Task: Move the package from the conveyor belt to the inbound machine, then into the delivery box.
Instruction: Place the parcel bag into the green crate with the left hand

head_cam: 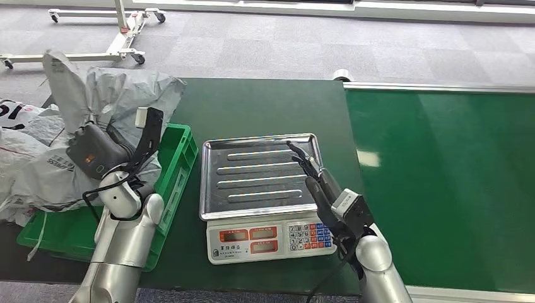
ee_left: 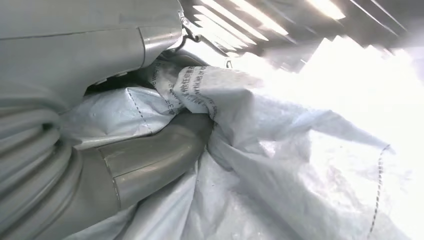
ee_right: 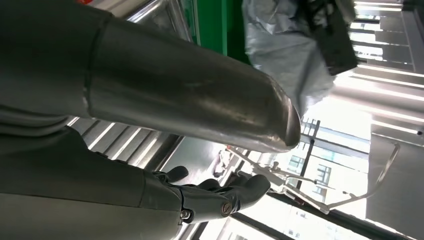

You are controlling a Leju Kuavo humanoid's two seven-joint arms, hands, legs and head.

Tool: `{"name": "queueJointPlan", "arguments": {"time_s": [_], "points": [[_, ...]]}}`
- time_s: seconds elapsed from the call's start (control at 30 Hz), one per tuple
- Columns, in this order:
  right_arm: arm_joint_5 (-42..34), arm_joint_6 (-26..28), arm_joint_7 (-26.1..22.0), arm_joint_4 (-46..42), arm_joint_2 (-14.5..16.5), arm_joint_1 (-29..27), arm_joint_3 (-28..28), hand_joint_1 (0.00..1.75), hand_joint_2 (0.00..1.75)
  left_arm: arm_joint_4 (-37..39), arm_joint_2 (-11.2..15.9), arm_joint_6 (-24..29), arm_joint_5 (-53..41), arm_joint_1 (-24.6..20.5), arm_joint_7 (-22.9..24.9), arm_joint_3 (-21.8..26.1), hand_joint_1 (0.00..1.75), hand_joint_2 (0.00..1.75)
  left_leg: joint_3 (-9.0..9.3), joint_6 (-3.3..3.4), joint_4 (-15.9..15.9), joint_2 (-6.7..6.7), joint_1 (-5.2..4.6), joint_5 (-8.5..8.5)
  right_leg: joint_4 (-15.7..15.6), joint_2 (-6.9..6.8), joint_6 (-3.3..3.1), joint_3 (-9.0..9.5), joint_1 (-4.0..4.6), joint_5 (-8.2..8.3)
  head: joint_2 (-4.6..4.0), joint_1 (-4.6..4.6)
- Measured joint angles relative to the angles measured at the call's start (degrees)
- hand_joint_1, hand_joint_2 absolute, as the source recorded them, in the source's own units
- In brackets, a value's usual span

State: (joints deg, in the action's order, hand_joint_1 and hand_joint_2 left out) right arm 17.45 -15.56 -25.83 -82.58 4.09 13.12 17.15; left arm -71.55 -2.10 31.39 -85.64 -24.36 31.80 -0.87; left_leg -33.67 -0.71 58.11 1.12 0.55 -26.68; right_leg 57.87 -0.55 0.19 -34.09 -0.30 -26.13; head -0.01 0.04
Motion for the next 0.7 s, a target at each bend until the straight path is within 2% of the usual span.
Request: {"name": "queueJointPlan", "arguments": {"time_s": [0.07,0.1,0.13,0.2,0.23,0.33,0.53,0.7], "points": [[0.04,-0.2,0.15,0.01,-0.01,0.26,-0.06,0.0,0.0,3.75,1.19,-2.15,-0.01,-0.43,-5.61,-2.25,1.75,1.75,-0.01,0.0,0.0,0.06,-0.01,0.0,0.0,0.06,0.0,-0.04,-0.01,0.0,0.0,-0.01],[0.04,-0.28,0.19,0.02,-0.02,0.42,-0.1,0.0,0.0,5.41,1.75,-3.37,-0.01,-0.69,-8.56,-2.99,1.41,1.31,-0.01,0.0,0.0,0.05,-0.01,-0.01,0.0,0.06,0.01,-0.04,-0.01,0.0,0.0,-0.01],[0.04,-0.34,0.19,0.02,-0.02,0.59,-0.13,0.0,0.0,6.85,2.2,-4.6,-0.01,-0.94,-10.32,-3.57,0.99,0.87,-0.01,0.0,0.0,0.04,-0.01,-0.01,0.0,0.06,0.0,-0.04,0.0,0.0,0.01,-0.01],[0.04,-0.5,0.19,0.03,-0.02,0.87,-0.15,0.0,0.0,9.48,2.93,-7.41,-0.01,-1.37,-10.11,-4.33,0.12,0.0,-0.02,0.0,0.0,0.03,0.0,-0.01,0.0,0.06,0.0,-0.05,0.01,-0.01,0.01,-0.02],[0.04,-0.56,0.19,0.04,-0.02,0.94,-0.15,0.0,0.0,10.57,3.18,-8.69,0.0,-1.55,-9.16,-4.54,0.02,0.0,-0.02,-0.01,-0.01,0.03,0.0,-0.01,0.0,0.05,0.0,-0.05,0.01,-0.01,0.01,-0.01],[0.04,-0.7,0.19,0.11,-0.02,0.96,-0.17,0.0,0.0,13.06,3.61,-8.86,-0.01,-1.9,-7.64,-4.75,0.0,0.0,-0.03,-0.01,-0.01,0.02,0.0,-0.01,0.0,0.04,0.0,-0.05,0.02,-0.01,0.01,-0.01],[0.05,-0.71,0.24,0.13,-0.02,0.76,-0.26,0.0,0.0,13.44,2.85,0.64,0.01,-1.66,-13.47,-1.75,0.0,0.0,-0.04,-0.01,-0.01,-0.05,0.0,-0.01,0.0,0.02,0.0,-0.04,0.02,-0.02,0.01,-0.01],[0.1,-0.68,0.28,0.13,-0.02,0.41,-0.37,0.0,0.0,11.78,1.55,2.94,0.01,-1.25,-15.81,1.18,0.0,0.0,-0.05,-0.01,-0.01,-0.07,0.0,-0.01,0.0,0.0,0.0,-0.04,0.0,-0.02,0.01,0.0]]}}
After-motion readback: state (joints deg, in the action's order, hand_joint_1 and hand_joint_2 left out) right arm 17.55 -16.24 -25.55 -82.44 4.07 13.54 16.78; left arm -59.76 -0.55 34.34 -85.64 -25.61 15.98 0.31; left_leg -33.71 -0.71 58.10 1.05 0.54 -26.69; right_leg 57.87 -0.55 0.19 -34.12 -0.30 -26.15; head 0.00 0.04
